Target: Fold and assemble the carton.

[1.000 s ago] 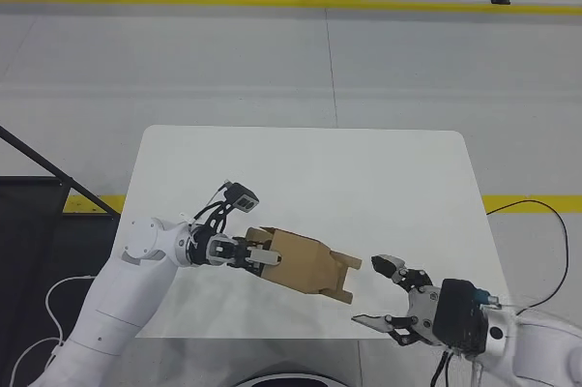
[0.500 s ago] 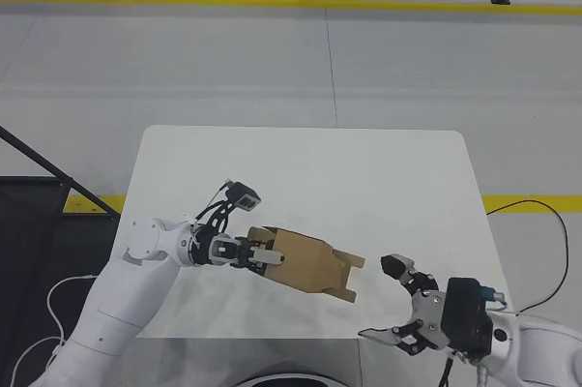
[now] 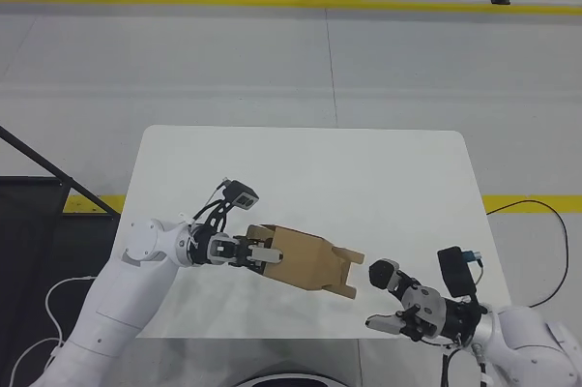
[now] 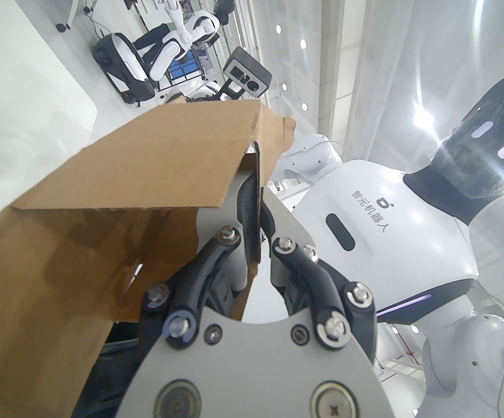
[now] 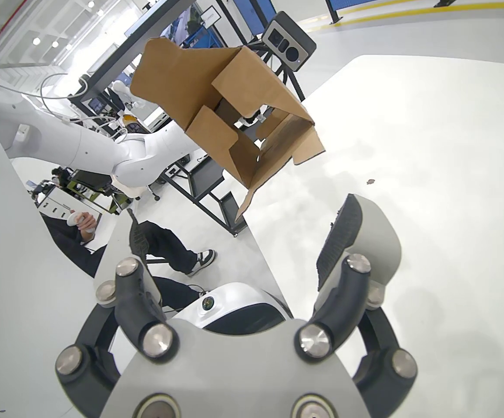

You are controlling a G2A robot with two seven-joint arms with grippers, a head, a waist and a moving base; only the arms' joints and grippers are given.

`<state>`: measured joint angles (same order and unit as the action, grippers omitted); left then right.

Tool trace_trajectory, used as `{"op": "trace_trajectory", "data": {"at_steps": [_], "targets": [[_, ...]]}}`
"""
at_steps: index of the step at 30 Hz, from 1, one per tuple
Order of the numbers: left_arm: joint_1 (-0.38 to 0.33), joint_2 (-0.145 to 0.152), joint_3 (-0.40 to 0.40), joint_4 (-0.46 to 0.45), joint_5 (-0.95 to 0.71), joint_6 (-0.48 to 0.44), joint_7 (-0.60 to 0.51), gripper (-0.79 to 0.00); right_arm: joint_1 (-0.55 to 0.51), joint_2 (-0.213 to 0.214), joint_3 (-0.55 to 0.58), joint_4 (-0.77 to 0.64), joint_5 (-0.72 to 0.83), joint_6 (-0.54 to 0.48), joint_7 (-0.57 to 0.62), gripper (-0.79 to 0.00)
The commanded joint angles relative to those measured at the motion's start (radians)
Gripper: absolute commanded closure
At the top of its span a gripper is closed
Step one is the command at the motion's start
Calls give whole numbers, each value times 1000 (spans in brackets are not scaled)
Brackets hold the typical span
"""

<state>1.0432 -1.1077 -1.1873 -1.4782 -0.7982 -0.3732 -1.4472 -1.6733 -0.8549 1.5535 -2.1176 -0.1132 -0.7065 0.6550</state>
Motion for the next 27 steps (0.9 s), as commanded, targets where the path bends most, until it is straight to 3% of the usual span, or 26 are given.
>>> {"op": "trace_trajectory", "data": {"at_steps": [1, 11, 18, 27], "targets": [[2, 1, -1, -1, 3, 0, 0, 0, -1, 0, 1, -1, -3, -3, -2, -785], [-2, 0, 10, 5, 3, -1, 1, 0, 5, -1, -26, -8, 9, 13, 11, -785], [-3, 1, 15, 12, 3, 2, -2, 0, 72, -1, -111, 12, 195, 45, 102, -785], [-8, 2, 19, 22, 14, 1, 0, 0, 153, -4, -158, 34, 276, 128, 157, -785]]}}
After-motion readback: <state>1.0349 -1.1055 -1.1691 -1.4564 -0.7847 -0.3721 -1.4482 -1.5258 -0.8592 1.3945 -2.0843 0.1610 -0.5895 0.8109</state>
